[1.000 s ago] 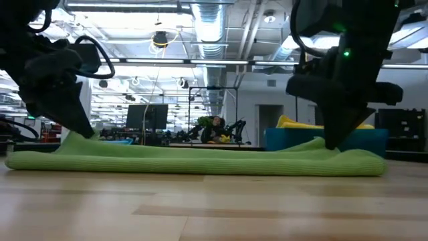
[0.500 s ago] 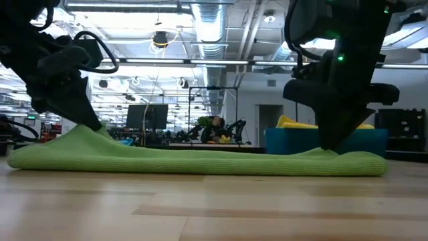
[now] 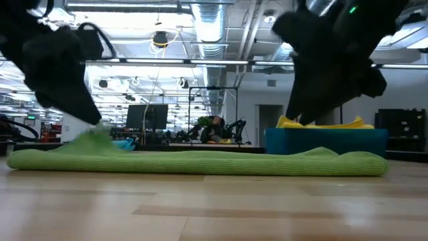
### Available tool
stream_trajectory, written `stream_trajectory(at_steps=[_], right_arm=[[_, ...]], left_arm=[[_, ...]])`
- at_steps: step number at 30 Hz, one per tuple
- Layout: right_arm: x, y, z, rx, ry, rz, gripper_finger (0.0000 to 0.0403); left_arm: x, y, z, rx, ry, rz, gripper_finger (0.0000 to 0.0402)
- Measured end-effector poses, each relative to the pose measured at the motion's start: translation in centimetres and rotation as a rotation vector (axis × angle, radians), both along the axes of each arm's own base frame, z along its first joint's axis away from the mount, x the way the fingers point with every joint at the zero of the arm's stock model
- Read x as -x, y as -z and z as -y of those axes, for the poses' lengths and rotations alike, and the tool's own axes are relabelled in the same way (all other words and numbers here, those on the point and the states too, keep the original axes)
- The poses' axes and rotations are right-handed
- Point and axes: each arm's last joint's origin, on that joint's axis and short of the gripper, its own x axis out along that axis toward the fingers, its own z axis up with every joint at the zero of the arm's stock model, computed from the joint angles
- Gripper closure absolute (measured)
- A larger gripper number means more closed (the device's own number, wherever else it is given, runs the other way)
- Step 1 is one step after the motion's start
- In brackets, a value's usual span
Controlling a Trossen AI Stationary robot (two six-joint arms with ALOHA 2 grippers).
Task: Fold microfiber towels
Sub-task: Fold the green microfiber cloth
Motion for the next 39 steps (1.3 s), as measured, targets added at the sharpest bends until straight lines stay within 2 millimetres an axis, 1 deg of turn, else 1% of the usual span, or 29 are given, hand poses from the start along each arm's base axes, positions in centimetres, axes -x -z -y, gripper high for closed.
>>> stream_trajectory(at_steps=[3,5,8,10,12,13,17,18,22,25,27,30,33,36,37,39], right_arm=[[0.2,-0.1,-0.9,-0.004,-0.041,0.019,0.0258],[0.4,-0.1,-1.3,0.003,-0.051,0.019,0.0280],[0.5,0.1,-1.3,0.000,-0.035,0.038,0.0320],[0.3,0.2,-1.4,-0.004,-0.033,0.068,0.0352],[-0.1,0.4,-1.7,-0.007,-0.049,0.111,0.0384],[-0.2,0.7,-1.8,-0.002,-0.059,0.117,0.0391],[-0.2,2.3,-2.1,-0.024,-0.064,0.107,0.0387],[0.1,2.7,-2.2,-0.033,-0.062,0.094,0.0389],[1.1,3.9,-2.7,-0.044,-0.066,0.049,0.0396],[1.9,4.2,-3.4,-0.053,-0.077,0.048,0.0391],[2.6,4.8,-3.5,-0.060,-0.061,0.035,0.0391],[3.8,5.7,-3.5,-0.089,-0.029,0.009,0.0397],[4.4,6.1,-3.6,-0.111,0.001,0.022,0.0398],[4.7,5.5,-3.5,-0.126,0.009,0.032,0.0393],[4.7,5.0,-3.6,-0.125,0.003,0.044,0.0391],[4.1,3.1,-3.9,-0.127,-0.012,0.124,0.0391]], left_arm=[[0.2,-2.0,-0.1,-0.003,0.030,0.063,0.0249],[0.5,-2.9,-0.4,-0.010,0.024,0.103,0.0243],[0.8,-3.5,-0.5,-0.002,-0.011,0.152,0.0242],[0.7,-3.3,0.0,0.024,-0.004,0.215,0.0252],[0.2,-2.8,0.9,0.054,0.024,0.289,0.0273],[0.0,-2.3,1.3,0.062,0.038,0.309,0.0287],[-0.9,0.0,2.7,0.070,0.064,0.303,0.0376],[-1.1,0.6,3.0,0.068,0.066,0.286,0.0388],[-1.6,2.7,4.1,0.124,0.094,0.223,0.0391],[-1.5,4.3,4.8,0.158,0.100,0.160,0.0398],[-1.3,5.3,5.1,0.171,0.078,0.134,0.0400],[-1.1,6.4,5.4,0.190,0.053,0.097,0.0400],[-1.1,6.9,5.8,0.215,0.046,0.091,0.0401],[-0.9,7.0,6.2,0.229,0.066,0.079,0.0401],[-0.8,7.0,6.3,0.231,0.073,0.075,0.0401],[-0.6,7.0,6.4,0.237,0.077,0.071,0.0401]])
